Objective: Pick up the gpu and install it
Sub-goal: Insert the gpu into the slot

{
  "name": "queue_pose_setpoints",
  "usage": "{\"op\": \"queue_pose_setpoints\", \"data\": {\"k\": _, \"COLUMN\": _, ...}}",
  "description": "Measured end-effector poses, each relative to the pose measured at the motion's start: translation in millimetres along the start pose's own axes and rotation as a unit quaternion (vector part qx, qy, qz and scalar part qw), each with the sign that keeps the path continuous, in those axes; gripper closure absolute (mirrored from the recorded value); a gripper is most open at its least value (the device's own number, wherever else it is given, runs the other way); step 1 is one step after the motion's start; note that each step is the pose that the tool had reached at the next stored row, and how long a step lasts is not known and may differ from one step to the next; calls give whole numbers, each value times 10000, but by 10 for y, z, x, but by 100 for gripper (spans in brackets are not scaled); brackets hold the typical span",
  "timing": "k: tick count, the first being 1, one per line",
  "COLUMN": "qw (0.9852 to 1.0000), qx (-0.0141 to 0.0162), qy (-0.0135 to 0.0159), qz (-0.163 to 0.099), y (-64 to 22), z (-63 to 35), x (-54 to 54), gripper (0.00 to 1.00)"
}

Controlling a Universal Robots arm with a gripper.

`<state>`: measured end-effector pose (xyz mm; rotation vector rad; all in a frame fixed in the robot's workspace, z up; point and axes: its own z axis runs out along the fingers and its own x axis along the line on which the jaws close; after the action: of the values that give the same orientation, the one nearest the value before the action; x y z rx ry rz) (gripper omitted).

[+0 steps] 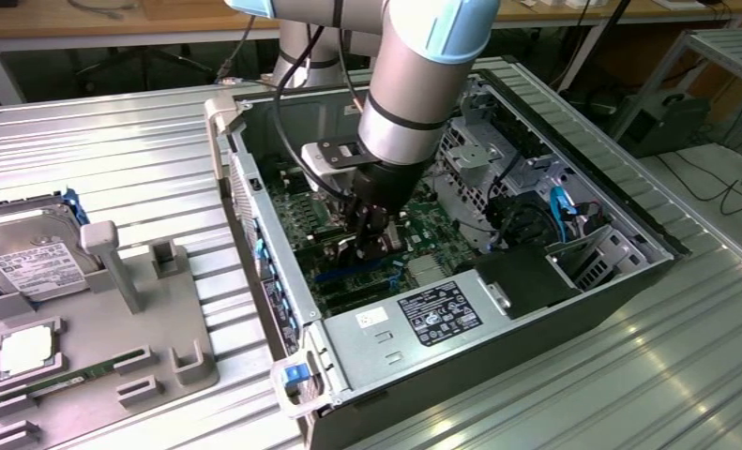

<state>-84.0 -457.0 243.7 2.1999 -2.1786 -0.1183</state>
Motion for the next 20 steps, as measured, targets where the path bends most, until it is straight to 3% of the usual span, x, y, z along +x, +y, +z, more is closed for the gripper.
{"op": "queue_pose_setpoints", "data": {"k": 20, "qw": 10000, "qx": 1, "qy": 4, "qz": 0, "y": 3, "z": -36, "x": -1, "gripper": 72}}
